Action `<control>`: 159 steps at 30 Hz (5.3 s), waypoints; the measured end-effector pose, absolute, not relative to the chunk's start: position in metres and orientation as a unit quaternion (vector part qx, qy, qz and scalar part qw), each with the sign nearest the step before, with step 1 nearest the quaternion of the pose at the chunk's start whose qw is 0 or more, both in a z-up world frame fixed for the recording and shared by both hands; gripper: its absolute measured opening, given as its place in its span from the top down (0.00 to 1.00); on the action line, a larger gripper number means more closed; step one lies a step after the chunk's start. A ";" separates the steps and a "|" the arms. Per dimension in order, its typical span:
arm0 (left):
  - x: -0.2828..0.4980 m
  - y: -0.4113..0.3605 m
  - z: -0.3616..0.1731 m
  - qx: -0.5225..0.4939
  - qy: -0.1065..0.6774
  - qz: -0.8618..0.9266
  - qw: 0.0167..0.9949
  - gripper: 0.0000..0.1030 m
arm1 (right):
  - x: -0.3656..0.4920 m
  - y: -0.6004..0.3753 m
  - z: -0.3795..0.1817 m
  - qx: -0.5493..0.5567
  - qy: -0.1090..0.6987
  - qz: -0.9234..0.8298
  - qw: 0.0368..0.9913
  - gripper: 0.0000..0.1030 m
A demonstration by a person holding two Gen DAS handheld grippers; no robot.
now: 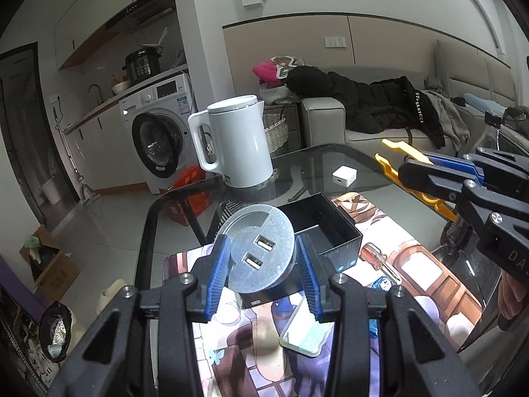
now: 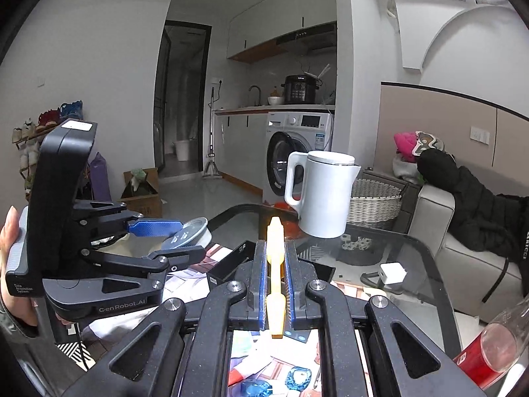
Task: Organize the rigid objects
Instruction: 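Lift the grey puck with the left tool while the right tool lifts the yellow piece, then lower the puck into the black box with the left tool while the right tool drops the yellow piece in, then withdraw both open tools from the box back over the table items, then grasp the green-lidded earplug case with the left tool while the right tool grasps a blue bottle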
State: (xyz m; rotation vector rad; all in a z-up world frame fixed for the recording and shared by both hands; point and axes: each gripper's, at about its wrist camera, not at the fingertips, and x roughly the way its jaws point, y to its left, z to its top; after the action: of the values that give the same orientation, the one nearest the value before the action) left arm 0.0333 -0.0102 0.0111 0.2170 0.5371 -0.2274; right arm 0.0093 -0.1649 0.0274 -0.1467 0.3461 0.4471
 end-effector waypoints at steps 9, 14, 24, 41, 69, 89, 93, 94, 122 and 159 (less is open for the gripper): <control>0.070 -0.017 0.017 0.076 0.263 -0.098 0.957 0.61 | 0.035 -0.179 0.040 -0.032 0.177 0.220 0.959 0.91; 0.093 -0.021 0.014 0.059 0.270 -0.090 0.957 0.61 | 0.058 -0.176 0.046 -0.004 0.184 0.220 0.958 0.91; 0.144 -0.023 -0.037 0.057 0.342 -0.075 0.935 0.61 | 0.130 -0.166 0.012 0.016 0.263 0.194 0.945 0.91; 0.147 -0.032 -0.077 0.092 0.428 -0.076 0.896 0.61 | 0.162 -0.141 -0.068 -0.007 0.416 0.225 0.881 0.91; 0.102 -0.016 -0.031 0.094 0.392 -0.084 0.911 0.22 | 0.136 -0.154 -0.041 -0.040 0.395 0.219 0.891 0.65; 0.054 0.016 -0.081 0.029 0.544 -0.095 0.833 0.00 | 0.077 -0.199 -0.034 0.053 0.448 0.186 0.873 0.18; 0.055 0.019 -0.115 0.039 0.581 -0.077 0.809 0.01 | 0.071 -0.188 -0.048 0.032 0.468 0.174 0.866 0.18; 0.055 0.020 -0.121 0.037 0.588 -0.075 0.805 0.01 | 0.068 -0.184 -0.052 0.019 0.469 0.171 0.866 0.18; 0.013 0.028 -0.136 0.030 0.555 -0.067 0.829 0.00 | 0.053 -0.165 -0.134 -0.037 0.570 0.135 0.809 0.12; 0.076 -0.031 -0.118 0.094 0.550 -0.173 0.812 0.38 | 0.084 -0.198 -0.128 -0.036 0.558 0.145 0.817 0.47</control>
State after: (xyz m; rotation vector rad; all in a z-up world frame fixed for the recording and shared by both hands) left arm 0.0757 -0.0314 -0.1177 0.1998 1.1739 -0.3686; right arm 0.0841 -0.1979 -0.1277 -0.0777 1.1891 0.3084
